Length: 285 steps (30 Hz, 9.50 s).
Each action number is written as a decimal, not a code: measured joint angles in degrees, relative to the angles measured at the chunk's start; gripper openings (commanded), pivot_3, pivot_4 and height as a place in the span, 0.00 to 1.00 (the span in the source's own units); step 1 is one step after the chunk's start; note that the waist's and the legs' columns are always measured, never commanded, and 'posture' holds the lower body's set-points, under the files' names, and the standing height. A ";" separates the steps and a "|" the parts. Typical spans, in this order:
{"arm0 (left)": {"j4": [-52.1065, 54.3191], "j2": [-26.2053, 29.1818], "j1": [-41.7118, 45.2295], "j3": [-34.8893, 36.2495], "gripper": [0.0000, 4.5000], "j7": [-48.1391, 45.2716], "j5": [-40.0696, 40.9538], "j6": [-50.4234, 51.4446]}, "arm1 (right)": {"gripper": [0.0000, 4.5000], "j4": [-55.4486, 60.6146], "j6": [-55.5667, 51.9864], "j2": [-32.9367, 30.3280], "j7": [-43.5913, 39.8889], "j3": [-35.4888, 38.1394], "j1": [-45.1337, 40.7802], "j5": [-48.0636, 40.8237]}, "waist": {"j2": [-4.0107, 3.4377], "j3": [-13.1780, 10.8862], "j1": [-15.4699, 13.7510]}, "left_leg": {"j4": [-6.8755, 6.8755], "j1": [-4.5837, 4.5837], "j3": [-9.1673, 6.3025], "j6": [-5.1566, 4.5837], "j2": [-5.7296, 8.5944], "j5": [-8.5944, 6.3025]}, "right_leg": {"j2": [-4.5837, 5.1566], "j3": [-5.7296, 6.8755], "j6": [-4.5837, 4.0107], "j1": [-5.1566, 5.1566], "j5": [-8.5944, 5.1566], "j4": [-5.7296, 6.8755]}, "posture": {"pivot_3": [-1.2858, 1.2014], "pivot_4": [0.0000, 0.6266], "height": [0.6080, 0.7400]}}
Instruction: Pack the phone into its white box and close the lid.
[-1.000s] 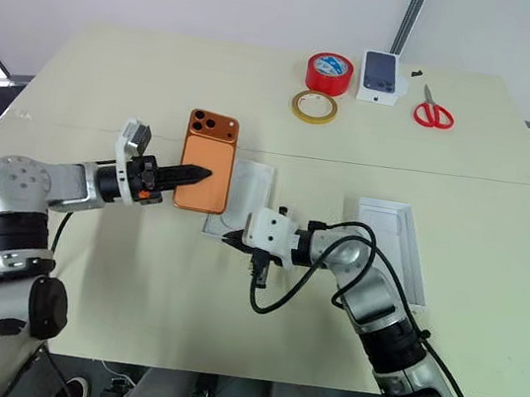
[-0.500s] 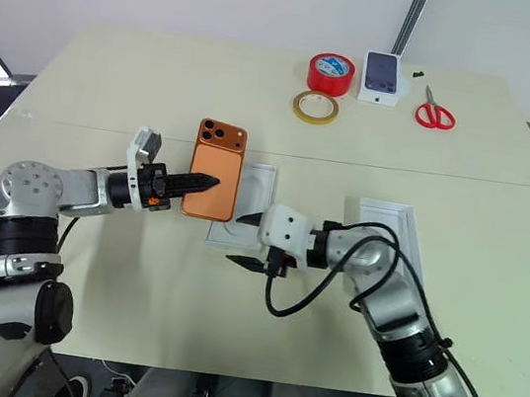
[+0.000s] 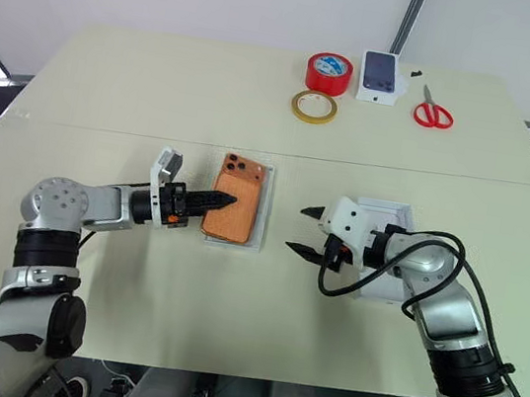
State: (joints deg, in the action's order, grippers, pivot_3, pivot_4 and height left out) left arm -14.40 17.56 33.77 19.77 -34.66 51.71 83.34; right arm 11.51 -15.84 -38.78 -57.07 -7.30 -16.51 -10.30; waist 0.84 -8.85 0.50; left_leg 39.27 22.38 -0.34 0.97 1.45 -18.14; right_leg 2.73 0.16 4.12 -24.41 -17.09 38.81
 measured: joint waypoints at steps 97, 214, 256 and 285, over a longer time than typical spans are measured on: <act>4.07 3.91 0.72 -27.46 0.01 -22.52 -28.16 -43.91 | 0.00 -1.39 1.64 -9.23 7.48 8.68 10.94 6.84 | -0.07 0.06 -1.17 | 0.27 0.01 0.02 -0.38 0.00 -0.19 | -0.05 0.00 -0.01 0.37 0.01 -0.36 | 0.52 0.24 1.00; 10.15 12.80 -13.35 -23.48 1.00 -42.32 -27.50 -84.96 | 0.00 4.19 -51.30 -22.64 102.60 -3.18 -7.54 -92.30 | -0.17 0.10 0.21 | 0.23 0.04 0.02 -0.92 -0.15 -0.42 | -0.05 0.02 0.00 0.55 0.01 -0.69 | 0.52 0.24 1.00; 8.71 8.41 -7.16 -16.03 1.00 -23.79 -23.25 -69.19 | 0.00 12.13 -27.68 25.10 86.13 11.06 0.35 -101.13 | -0.26 0.04 0.39 | -0.01 0.07 0.04 -0.92 -0.15 -0.42 | -0.04 0.05 0.04 0.42 0.04 -0.71 | 0.52 0.24 1.00; 13.30 2.30 -15.74 -23.94 0.01 -24.16 -26.53 -70.20 | 0.00 9.61 -32.25 21.65 84.08 7.66 8.39 -101.95 | -0.27 0.04 0.24 | -0.03 0.01 0.05 -0.90 -0.15 -0.41 | -0.01 0.03 0.03 0.47 0.05 -0.75 | 0.52 0.24 1.00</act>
State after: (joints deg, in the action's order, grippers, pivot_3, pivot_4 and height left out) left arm -1.10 19.86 18.03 -4.17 -58.82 25.18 13.13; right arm 21.12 -48.09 -17.13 27.02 0.36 -8.11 -112.25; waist 0.57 -8.81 0.74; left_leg 39.24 22.39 -0.29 0.07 1.30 -18.55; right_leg 2.72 0.19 4.15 -23.94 -17.04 38.06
